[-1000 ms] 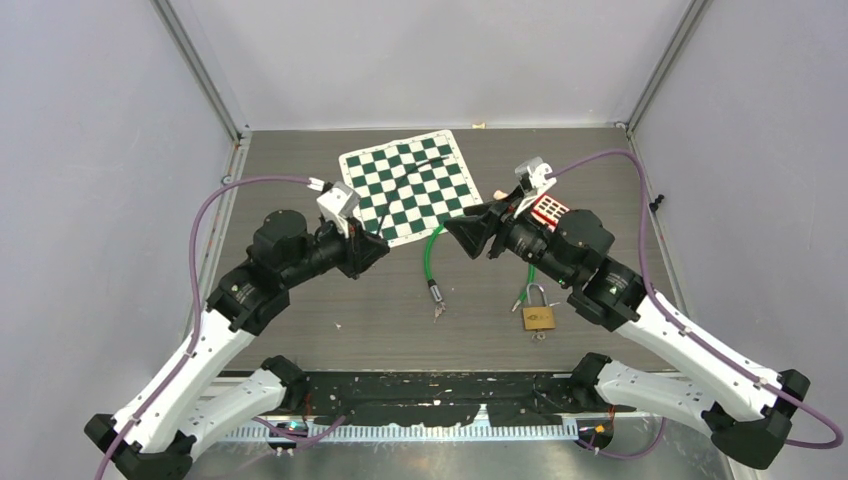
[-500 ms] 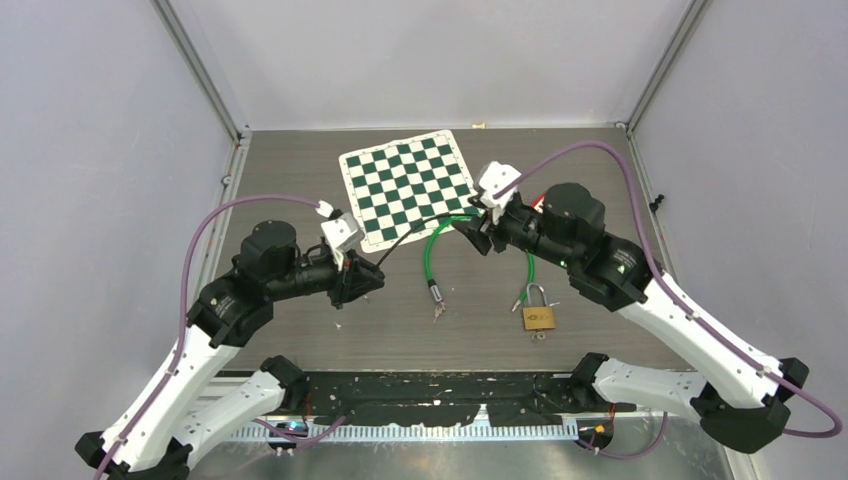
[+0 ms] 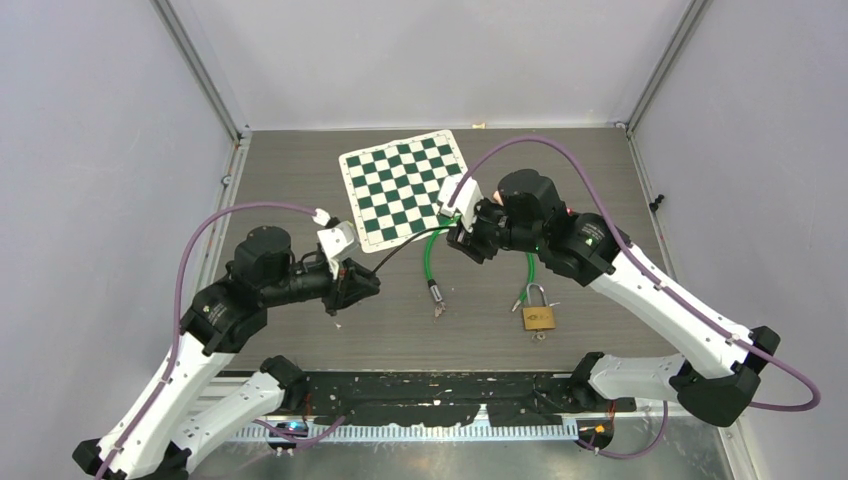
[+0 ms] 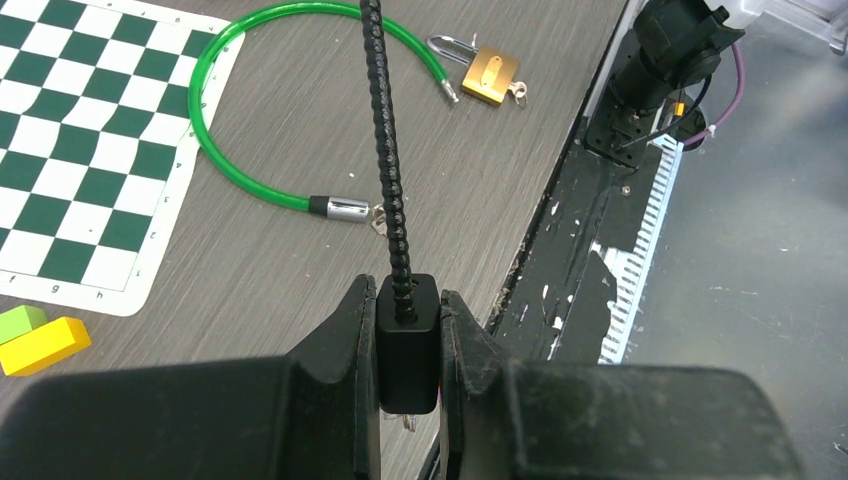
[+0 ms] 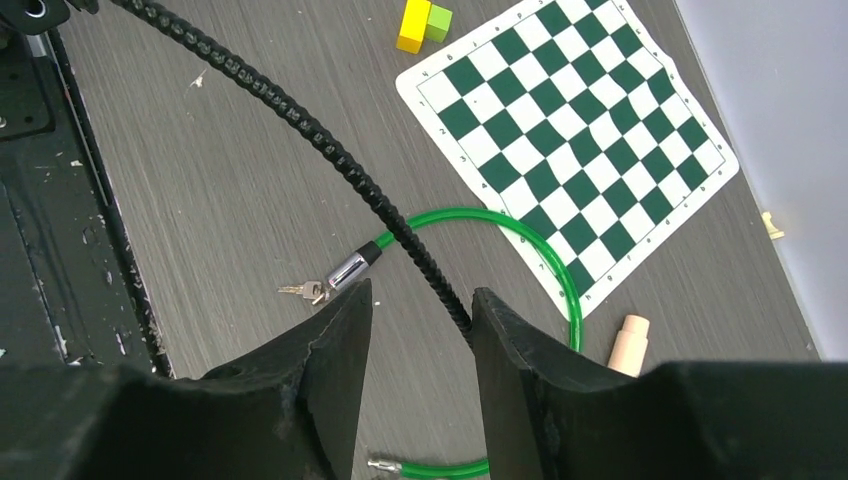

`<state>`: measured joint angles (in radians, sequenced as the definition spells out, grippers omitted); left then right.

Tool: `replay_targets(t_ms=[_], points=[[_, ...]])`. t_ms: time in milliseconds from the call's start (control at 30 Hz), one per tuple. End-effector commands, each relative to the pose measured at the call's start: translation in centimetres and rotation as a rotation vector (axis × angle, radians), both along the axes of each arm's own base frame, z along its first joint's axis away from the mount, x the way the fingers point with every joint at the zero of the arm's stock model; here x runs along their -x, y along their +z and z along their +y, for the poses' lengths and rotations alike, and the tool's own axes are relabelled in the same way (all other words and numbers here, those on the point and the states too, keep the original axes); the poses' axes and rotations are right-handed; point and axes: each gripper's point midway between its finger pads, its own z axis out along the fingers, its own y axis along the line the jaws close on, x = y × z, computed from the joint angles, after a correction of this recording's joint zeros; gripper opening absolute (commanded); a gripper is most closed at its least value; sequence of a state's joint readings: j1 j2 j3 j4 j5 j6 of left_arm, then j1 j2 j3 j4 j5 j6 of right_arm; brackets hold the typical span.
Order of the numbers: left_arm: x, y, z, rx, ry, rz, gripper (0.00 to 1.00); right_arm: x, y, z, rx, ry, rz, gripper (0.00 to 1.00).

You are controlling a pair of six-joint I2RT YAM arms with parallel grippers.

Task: Lock with the key
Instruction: Lock the lock.

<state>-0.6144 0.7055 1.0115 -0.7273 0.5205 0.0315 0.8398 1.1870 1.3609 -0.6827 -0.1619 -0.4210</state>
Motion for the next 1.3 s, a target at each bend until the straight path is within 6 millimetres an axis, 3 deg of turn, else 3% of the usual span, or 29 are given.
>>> replay_targets(t_ms=[0, 267, 333, 400, 433, 600, 700, 867, 900, 1033, 1267], points=[[0.6, 2.0, 0.0, 0.038, -0.033, -0.064, 0.00, -0.1, 1.3, 0.0, -0.044, -0.012, -0.005, 0.47], [0.9, 2.5, 0.1, 0.042, -0.041, -0.078, 0.00, -0.7, 1.0, 0.3, -0.044, -0.030, 0.015, 0.43], [1.0, 2.6, 0.2, 0.044, -0.042, -0.084, 0.00, -0.7, 1.0, 0.2, -0.042, -0.036, 0.021, 0.38], [1.0, 2.7, 0.1, 0.050, -0.042, -0.089, 0.00, -0.9, 1.0, 0.2, -0.044, -0.052, 0.033, 0.14], [1.0, 2.8, 0.1, 0.056, -0.042, -0.090, 0.00, -0.8, 1.0, 0.3, -0.045, -0.057, 0.042, 0.10], [0.5, 3.9, -0.6, 0.124, -0.025, -0.083, 0.00, -0.2, 1.2, 1.4, -0.107, -0.036, 0.097, 0.05], [-0.2, 4.9, -1.8, 0.214, -0.017, -0.072, 0.00, -0.3, 3.0, 3.0, -0.257, -0.041, 0.121, 0.05], [-1.2, 6.5, -3.9, 0.342, -0.061, -0.090, 0.00, 1.7, 8.1, 4.8, -0.615, -0.015, 0.220, 0.05], [-1.6, 6.6, -4.2, 0.351, -0.063, -0.091, 0.00, 1.8, 10.0, 4.8, -0.706, 0.009, 0.182, 0.05], [-2.5, 6.5, -5.1, 0.371, -0.076, -0.114, 0.00, 3.0, 12.7, 4.2, -0.907, 0.033, 0.207, 0.05], [-2.2, 7.0, -5.6, 0.449, -0.167, -0.311, 0.00, 4.5, 15.3, 3.4, -1.139, 0.096, 0.193, 0.05]])
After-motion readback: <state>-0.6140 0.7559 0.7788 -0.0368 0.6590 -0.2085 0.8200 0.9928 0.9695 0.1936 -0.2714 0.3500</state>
